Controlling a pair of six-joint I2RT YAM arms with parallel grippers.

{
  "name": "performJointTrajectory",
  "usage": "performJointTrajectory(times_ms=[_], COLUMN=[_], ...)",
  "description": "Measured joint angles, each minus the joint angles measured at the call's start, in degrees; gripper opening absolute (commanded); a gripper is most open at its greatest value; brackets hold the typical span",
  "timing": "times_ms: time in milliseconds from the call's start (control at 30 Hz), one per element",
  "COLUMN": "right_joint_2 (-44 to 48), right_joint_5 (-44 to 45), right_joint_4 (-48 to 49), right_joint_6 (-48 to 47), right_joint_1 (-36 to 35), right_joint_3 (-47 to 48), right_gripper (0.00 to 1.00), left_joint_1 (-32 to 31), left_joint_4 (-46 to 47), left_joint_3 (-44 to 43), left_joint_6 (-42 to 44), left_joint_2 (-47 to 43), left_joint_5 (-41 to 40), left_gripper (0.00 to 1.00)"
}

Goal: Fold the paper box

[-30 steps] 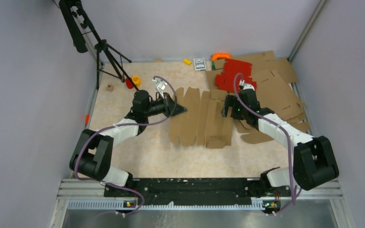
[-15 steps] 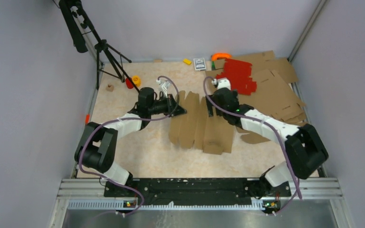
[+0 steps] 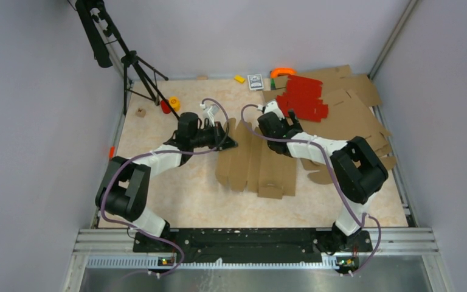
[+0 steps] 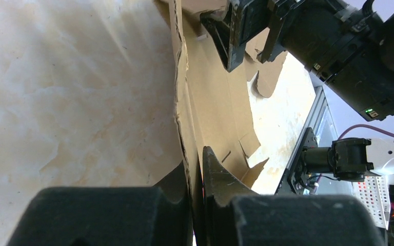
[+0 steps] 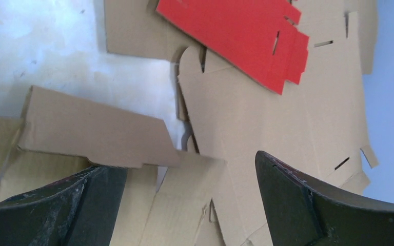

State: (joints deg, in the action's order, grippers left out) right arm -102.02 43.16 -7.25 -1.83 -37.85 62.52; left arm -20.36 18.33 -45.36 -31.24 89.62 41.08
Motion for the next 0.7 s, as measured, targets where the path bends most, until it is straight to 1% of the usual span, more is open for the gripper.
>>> performJointTrajectory(times_ms=[200, 367, 500, 700], right_joint_2=[-0.07, -0.07, -0.04, 0.13], right_joint_5=[1.92, -1.09, -8.28, -24.15], right_joint_4=[3.56, 3.39, 1.73, -1.16], right_joint_6=[-1.92, -0.94, 3.19, 10.32], right_joint_1=[0.85, 2.82, 6.49, 14.27], right_joint_3=[1.09, 2.05, 3.13, 3.17], right_gripper=[0.92, 0.92, 0.92, 0.92], left_joint_1=[-0.02, -0.02, -0.07, -0.5], left_joint_4=[-0.52, -0.87, -0.98, -1.01], left_joint_3=[-1.03, -1.31, -1.33, -1.33], left_joint_6=[0.55, 1.05, 1.25, 1.66], left_joint_2=[0.04, 0.39, 0.42, 0.42], left_joint_5=[0.02, 0.0, -0.02, -0.39], left_gripper=[0.09, 0.09, 0.09, 0.09])
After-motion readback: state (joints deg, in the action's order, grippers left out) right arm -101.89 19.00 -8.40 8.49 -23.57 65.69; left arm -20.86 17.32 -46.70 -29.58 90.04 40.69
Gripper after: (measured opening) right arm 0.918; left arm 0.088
